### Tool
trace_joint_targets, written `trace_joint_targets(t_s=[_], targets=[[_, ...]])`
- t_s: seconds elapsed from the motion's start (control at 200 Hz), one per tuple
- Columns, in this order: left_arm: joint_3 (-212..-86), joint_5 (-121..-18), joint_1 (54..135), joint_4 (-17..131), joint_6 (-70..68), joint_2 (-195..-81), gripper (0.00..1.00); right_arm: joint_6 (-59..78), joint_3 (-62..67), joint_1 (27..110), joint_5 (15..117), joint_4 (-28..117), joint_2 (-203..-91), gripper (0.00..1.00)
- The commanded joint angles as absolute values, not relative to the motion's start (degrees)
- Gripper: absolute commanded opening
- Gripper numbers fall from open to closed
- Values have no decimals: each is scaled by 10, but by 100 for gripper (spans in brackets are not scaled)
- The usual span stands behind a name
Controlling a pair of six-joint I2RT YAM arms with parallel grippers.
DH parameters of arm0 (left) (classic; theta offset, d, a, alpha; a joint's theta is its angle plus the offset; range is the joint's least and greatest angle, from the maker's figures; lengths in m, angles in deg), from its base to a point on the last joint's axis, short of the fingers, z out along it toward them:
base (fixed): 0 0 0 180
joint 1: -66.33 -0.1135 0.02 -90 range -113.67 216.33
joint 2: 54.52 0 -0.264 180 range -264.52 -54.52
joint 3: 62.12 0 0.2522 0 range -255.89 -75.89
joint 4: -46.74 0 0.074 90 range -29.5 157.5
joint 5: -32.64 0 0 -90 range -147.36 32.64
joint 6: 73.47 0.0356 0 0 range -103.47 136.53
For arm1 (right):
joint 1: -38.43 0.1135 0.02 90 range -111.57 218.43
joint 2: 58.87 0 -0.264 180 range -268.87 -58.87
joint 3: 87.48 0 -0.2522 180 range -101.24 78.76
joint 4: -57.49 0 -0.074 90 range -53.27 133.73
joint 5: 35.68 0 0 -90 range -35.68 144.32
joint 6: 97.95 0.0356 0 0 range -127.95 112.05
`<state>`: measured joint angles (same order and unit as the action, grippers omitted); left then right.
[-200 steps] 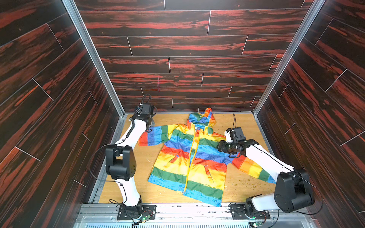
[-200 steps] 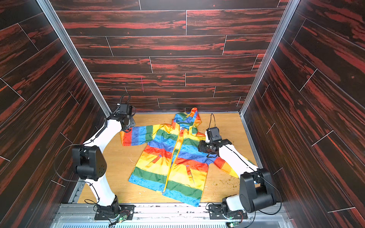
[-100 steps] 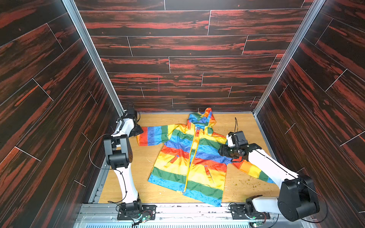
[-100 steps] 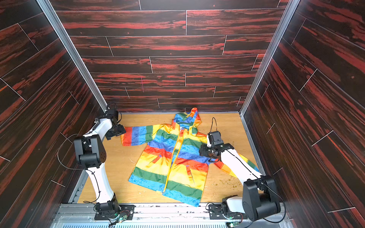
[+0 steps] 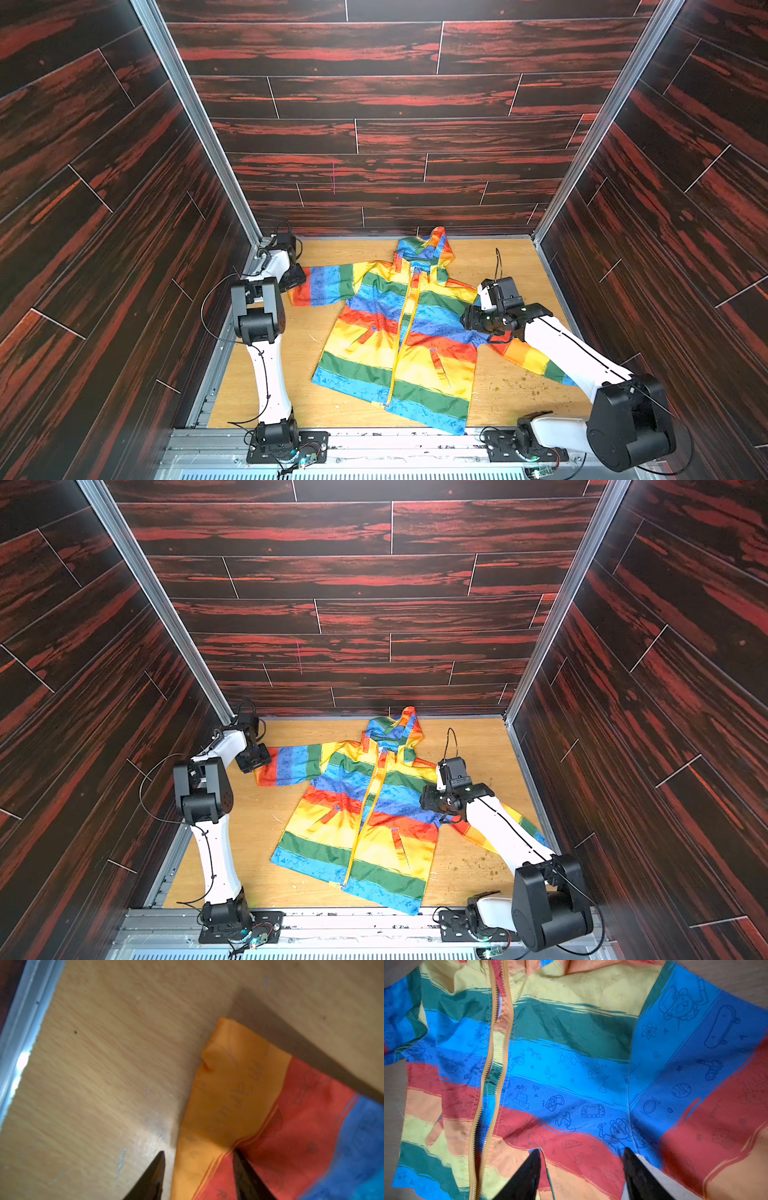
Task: Unzip the jacket
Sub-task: Smooth out the jacket at the center of the board.
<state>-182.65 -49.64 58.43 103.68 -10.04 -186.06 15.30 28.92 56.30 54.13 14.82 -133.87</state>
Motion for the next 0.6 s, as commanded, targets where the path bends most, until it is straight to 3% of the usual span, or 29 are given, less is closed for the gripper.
trace_joint_targets(t_s=[0.0, 0.15, 0.281, 0.366, 0.436, 0.506, 0.531, 0.596], targets=[[-1842, -504, 584, 1024, -129, -1866, 45, 145, 295, 564, 536, 130, -1319, 63], [-1812, -518, 584, 976, -138, -1857, 24, 144, 295, 564, 533, 124, -1311, 62], [-1787, -509, 584, 964, -144, -1839, 21, 142, 295, 564, 530, 117, -1304, 62], [-1770, -501, 584, 966, -137, -1817, 54, 140, 295, 564, 530, 113, -1301, 63], [-1755, -480, 584, 966, -121, -1795, 72, 139, 295, 564, 532, 113, -1301, 63], [-1743, -467, 583, 961, -103, -1778, 84, 137, 293, 564, 532, 112, -1303, 64], [-1742, -468, 583, 962, -96, -1775, 98, 137, 293, 564, 531, 112, -1305, 64], [-1744, -487, 582, 959, -82, -1774, 100, 138, 293, 564, 531, 113, -1305, 65]])
